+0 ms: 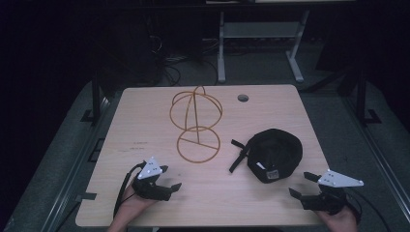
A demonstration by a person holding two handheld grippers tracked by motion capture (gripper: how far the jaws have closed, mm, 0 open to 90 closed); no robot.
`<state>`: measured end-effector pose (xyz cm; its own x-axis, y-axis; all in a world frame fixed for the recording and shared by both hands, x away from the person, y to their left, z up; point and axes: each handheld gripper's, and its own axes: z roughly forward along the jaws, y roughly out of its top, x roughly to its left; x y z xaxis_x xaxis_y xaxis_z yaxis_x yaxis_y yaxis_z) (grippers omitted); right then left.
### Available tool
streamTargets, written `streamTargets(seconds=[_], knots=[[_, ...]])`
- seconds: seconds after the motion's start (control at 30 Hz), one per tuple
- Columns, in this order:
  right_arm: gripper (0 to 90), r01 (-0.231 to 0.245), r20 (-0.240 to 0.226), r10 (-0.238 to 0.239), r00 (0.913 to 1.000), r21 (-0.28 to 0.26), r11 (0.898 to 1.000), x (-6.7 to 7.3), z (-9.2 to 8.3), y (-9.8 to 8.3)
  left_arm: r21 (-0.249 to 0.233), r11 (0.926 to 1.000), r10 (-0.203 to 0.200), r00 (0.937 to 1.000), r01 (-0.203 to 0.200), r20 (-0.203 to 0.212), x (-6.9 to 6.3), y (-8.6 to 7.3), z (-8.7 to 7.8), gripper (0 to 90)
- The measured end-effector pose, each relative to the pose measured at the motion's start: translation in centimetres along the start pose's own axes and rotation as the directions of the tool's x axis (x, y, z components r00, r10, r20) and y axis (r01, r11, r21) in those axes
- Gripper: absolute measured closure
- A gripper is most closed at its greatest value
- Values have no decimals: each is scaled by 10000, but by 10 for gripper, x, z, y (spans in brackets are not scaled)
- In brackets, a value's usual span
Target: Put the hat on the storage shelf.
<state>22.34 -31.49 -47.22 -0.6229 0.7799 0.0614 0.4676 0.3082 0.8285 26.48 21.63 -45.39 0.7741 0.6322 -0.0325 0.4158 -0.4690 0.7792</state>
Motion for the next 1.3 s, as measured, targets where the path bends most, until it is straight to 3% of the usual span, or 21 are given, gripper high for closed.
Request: streamTargets(seconds=[0.3, 0.57, 0.77, 0.83, 1.3], knots=[[148, -23, -3, 23, 10000, -11, 10000, 0, 0, 0, -68, 9999, -128, 9998, 129, 138, -2, 1, 1, 183], [148, -57, 35, 58, 10000, -83, 9999, 1, -2, 2, -154, 9993, 358, 9972, -348, 659, -21, 20, 5, 183], [147, -107, 29, 108, 9999, -92, 9999, 0, -3, 1, -74, 9973, 733, 9901, -729, 1196, -34, 38, 13, 183], [147, -140, 28, 141, 9999, -112, 9998, -2, -3, 0, -92, 9958, 918, 9850, -914, 1462, -41, 48, 18, 183], [145, -197, 47, 198, 9998, -252, 9995, -4, -9, 0, -159, 9884, 1507, 9619, -1511, 2283, -65, 85, 39, 187]])
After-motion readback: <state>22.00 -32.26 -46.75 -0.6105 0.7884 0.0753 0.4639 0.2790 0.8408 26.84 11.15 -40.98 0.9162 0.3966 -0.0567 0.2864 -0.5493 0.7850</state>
